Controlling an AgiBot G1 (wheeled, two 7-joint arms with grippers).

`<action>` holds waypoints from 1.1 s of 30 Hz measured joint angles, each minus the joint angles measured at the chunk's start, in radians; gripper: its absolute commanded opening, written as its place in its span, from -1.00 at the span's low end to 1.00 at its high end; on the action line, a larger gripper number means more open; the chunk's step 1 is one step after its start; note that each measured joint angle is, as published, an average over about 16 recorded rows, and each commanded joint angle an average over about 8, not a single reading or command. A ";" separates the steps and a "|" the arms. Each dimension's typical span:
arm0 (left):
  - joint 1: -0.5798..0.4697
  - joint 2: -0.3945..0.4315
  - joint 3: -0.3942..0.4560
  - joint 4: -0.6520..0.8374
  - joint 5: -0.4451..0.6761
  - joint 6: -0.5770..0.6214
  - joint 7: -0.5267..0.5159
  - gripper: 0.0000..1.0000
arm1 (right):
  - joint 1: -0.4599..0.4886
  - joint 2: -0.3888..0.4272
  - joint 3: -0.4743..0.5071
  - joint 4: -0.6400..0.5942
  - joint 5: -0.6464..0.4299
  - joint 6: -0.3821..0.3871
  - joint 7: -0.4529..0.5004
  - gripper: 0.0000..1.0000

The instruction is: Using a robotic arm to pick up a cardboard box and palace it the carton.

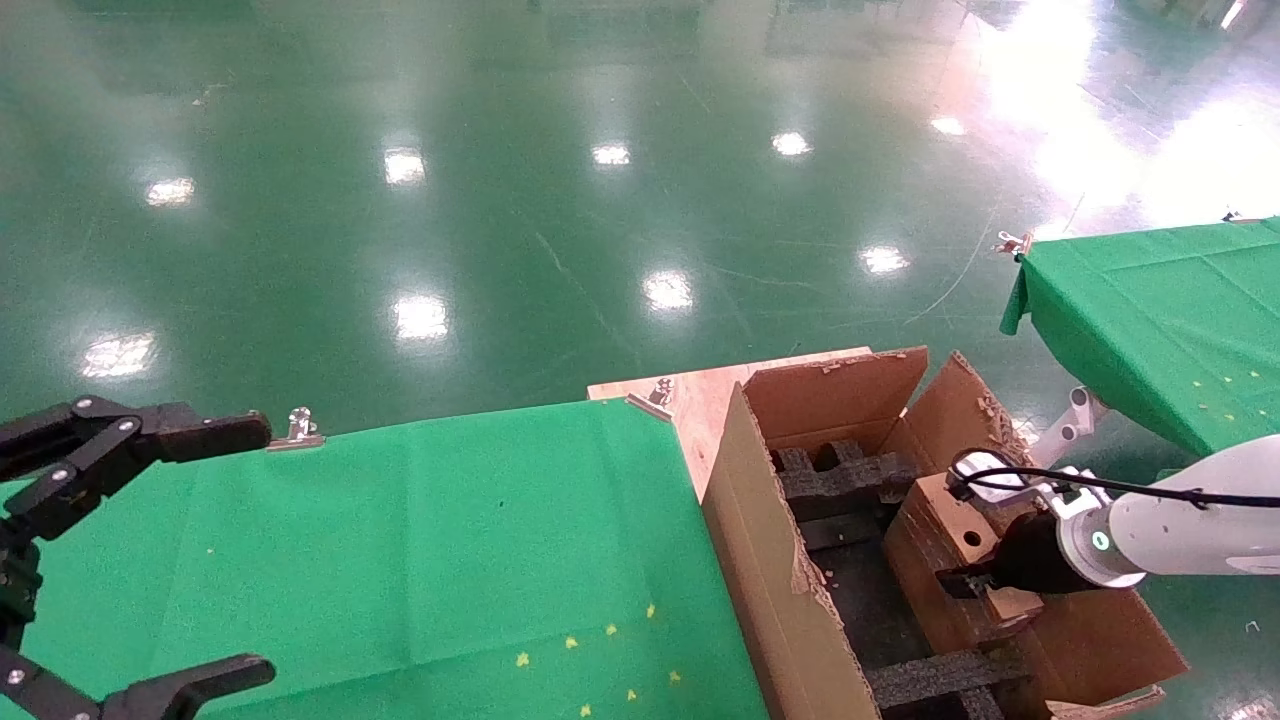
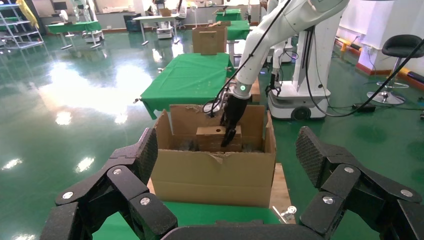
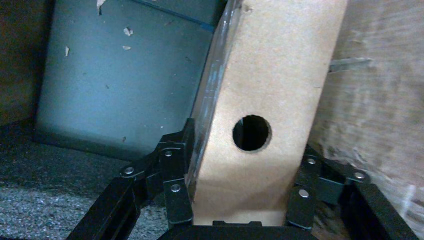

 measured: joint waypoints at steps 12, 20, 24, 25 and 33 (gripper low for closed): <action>0.000 0.000 0.000 0.000 0.000 0.000 0.000 1.00 | 0.052 0.021 0.005 0.026 -0.022 0.007 0.003 1.00; 0.000 0.000 0.001 0.000 0.000 0.000 0.000 1.00 | 0.130 0.044 0.025 0.076 -0.045 0.025 -0.003 1.00; 0.000 0.000 0.001 0.000 -0.001 0.000 0.000 1.00 | 0.192 0.064 0.047 0.129 -0.057 0.031 -0.027 1.00; 0.000 0.000 0.001 0.000 -0.001 0.000 0.000 1.00 | 0.208 0.070 0.054 0.147 -0.058 0.031 -0.037 1.00; 0.000 0.000 0.001 0.000 -0.001 0.000 0.001 1.00 | 0.334 0.143 0.132 0.313 -0.019 -0.003 -0.154 1.00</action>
